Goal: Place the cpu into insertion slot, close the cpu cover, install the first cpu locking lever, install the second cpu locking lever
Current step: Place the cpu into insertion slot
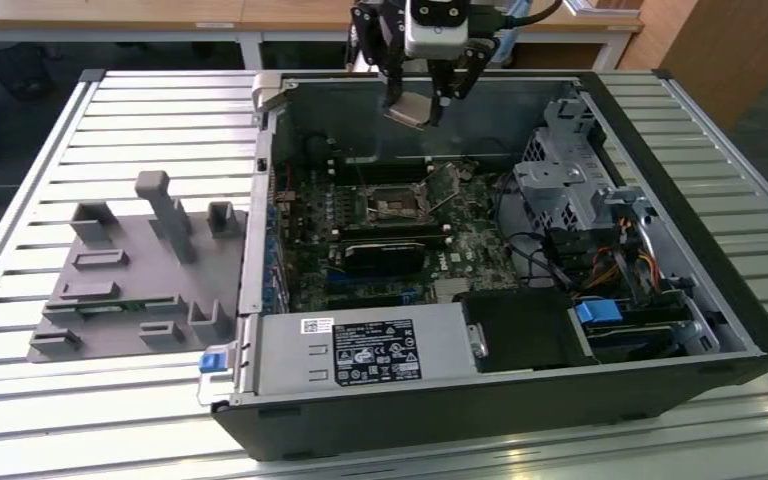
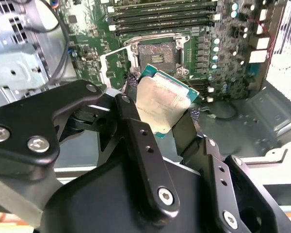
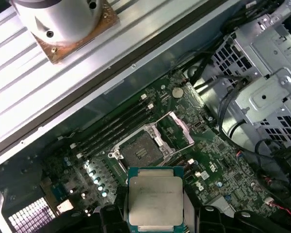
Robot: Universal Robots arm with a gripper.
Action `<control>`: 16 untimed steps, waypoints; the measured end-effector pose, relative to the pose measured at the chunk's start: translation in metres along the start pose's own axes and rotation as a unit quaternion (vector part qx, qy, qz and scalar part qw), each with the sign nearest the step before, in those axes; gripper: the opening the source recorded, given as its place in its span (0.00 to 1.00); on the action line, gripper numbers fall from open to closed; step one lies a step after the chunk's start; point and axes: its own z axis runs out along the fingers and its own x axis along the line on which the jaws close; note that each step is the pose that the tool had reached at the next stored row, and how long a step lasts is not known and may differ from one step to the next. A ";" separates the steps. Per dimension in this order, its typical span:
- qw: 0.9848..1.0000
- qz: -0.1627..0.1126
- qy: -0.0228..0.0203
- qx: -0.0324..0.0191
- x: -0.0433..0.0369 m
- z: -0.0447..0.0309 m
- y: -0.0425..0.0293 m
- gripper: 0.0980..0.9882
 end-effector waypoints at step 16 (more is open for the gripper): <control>0.989 0.144 -0.013 -0.003 -0.0001 0.0053 -0.0005 0.49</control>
